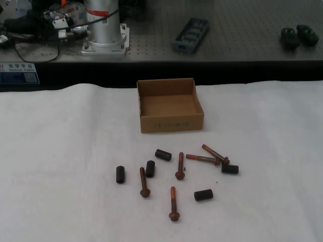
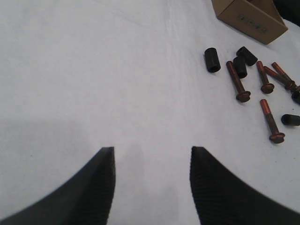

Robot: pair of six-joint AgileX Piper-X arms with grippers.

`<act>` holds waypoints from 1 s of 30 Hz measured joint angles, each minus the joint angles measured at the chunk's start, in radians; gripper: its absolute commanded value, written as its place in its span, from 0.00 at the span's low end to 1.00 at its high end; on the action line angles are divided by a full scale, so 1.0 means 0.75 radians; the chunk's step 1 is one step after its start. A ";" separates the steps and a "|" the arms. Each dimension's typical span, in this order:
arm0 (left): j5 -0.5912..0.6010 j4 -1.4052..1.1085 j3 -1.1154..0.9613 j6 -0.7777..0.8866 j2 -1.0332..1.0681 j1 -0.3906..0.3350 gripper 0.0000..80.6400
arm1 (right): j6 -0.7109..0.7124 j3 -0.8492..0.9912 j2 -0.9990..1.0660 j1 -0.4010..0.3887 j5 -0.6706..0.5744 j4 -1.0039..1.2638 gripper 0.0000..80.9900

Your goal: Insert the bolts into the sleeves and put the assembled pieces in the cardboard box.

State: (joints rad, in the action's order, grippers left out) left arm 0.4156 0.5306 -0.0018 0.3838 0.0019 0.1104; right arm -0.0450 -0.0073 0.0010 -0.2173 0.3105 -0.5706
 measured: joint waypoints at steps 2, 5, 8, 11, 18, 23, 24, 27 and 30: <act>0.000 0.000 0.000 0.000 0.000 0.000 0.45 | 0.000 0.000 0.000 0.000 0.000 0.000 0.31; 0.000 0.000 0.000 0.000 0.000 0.000 0.45 | 0.000 0.000 0.000 0.000 0.000 0.000 0.31; 0.000 0.000 0.000 0.000 0.000 0.000 0.45 | 0.000 0.000 0.000 0.000 0.000 0.000 0.31; 0.000 0.000 0.000 0.000 0.000 0.000 0.45 | 0.000 0.000 0.000 0.000 0.000 0.000 0.31; 0.000 0.000 0.000 0.021 0.000 0.000 0.45 | -0.149 0.000 0.000 0.000 -0.010 0.047 0.31; 0.026 -0.011 0.000 0.282 0.000 0.000 0.45 | -0.311 -0.003 0.000 0.000 -0.053 0.246 0.31; 0.055 -0.017 0.000 0.331 0.000 0.000 0.45 | -0.329 -0.003 0.000 0.000 -0.090 0.309 0.31; 0.161 -0.117 0.018 0.452 0.000 0.000 0.45 | -0.350 -0.003 0.000 0.000 -0.279 0.422 0.31; 0.251 -0.264 0.018 0.501 0.000 0.000 0.43 | -0.309 0.024 0.036 0.000 -0.459 0.390 0.31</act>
State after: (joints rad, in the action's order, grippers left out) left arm 0.6042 0.3326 0.0116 0.7596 0.0019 0.1104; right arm -0.2771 0.0109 0.0281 -0.2173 -0.0340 -0.2777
